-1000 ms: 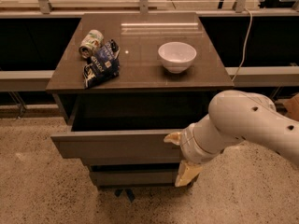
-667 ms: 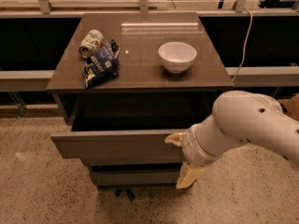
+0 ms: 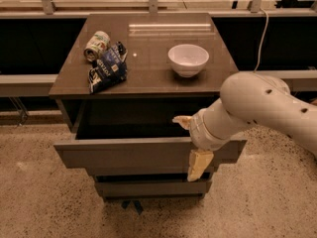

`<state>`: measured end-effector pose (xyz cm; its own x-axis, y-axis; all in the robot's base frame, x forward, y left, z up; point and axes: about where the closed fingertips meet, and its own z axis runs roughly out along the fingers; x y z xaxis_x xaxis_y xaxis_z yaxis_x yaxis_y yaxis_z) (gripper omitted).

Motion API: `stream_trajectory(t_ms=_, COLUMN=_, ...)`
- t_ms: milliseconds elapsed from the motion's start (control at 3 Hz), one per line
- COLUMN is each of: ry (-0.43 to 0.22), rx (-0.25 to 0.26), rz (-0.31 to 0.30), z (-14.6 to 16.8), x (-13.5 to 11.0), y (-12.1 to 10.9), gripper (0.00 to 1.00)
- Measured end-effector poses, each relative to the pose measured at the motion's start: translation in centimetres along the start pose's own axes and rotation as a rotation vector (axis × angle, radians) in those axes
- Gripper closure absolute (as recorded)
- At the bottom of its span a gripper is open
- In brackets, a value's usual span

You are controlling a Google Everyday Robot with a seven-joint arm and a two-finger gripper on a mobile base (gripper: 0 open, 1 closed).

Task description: Open top drawer

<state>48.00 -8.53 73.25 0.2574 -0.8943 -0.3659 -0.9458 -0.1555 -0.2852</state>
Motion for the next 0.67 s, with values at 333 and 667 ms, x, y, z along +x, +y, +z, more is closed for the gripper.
stream_trajectory(t_ms=333, ry=0.000, rx=-0.004, rz=-0.007, z=0.9, x=0.5, y=-3.6, gripper=0.10)
stream_trajectory(t_ms=667, ry=-0.013, rx=-0.050, rz=0.016, z=3.6, x=1.6, y=-5.8, gripper=0.24)
